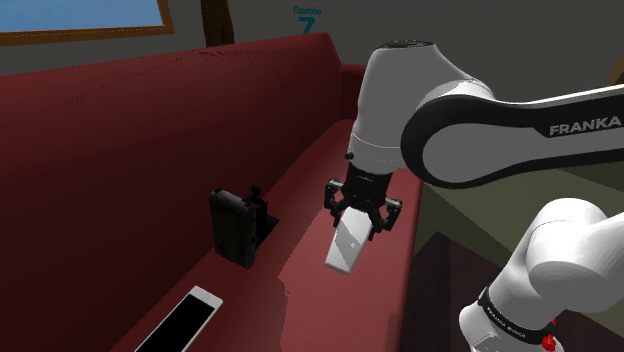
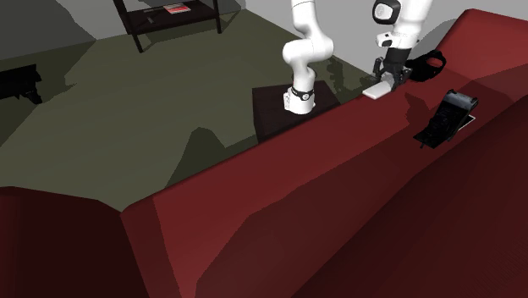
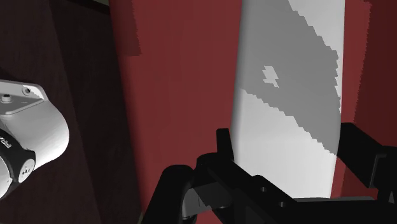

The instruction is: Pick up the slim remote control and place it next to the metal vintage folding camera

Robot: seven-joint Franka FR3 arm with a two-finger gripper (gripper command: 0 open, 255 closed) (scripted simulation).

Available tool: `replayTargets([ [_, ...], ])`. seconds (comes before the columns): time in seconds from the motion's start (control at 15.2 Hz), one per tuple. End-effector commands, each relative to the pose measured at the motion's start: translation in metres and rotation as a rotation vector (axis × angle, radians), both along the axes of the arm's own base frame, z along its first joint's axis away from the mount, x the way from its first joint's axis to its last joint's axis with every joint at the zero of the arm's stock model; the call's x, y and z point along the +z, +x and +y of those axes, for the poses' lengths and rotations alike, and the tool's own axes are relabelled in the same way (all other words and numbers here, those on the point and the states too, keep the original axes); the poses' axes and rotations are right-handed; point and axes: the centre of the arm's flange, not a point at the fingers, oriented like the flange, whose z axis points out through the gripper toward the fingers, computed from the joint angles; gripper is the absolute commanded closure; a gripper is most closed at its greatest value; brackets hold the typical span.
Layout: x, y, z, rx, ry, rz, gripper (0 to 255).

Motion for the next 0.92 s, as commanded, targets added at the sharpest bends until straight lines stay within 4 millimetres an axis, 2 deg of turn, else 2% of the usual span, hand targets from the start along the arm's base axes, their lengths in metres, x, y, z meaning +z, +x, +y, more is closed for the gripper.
replayTargets([
  [0.0,-0.011,-0.001,0.001,0.0,0.0,-0.001,255],
  [0.86,-0.079,-0.001,0.001,0.0,0.0,-0.001,255],
])
